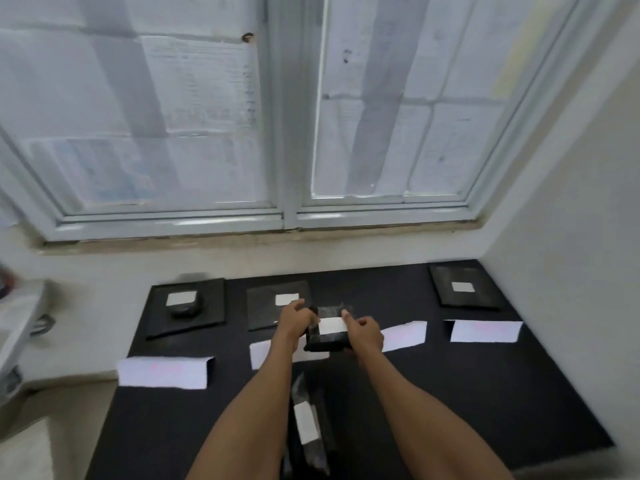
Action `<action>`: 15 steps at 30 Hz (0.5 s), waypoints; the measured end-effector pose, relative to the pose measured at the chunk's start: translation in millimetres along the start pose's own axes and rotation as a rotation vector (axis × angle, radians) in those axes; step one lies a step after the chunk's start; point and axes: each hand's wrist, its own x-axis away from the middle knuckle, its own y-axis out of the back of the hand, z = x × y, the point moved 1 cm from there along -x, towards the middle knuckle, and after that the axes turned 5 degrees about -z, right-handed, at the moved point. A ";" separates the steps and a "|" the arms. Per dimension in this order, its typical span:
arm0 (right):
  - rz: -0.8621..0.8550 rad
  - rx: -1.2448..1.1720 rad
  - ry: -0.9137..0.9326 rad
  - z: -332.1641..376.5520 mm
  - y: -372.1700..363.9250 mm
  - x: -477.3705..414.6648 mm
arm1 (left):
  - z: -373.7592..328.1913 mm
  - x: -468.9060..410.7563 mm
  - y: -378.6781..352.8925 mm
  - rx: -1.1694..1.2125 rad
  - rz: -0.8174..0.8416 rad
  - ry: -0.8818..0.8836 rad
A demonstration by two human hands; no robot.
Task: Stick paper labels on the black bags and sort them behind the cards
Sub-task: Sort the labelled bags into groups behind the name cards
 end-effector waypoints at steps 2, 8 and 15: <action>-0.021 0.006 -0.013 9.1 20.0 -40.3 | -10.8 -19.8 -44.0 0.005 0.039 -0.015; 0.022 0.164 0.002 15.2 50.0 -158.7 | -17.8 -76.4 -134.8 0.083 -0.016 0.064; 0.215 0.139 -0.163 -11.7 45.1 -254.9 | -20.8 -150.6 -192.6 0.161 -0.037 0.146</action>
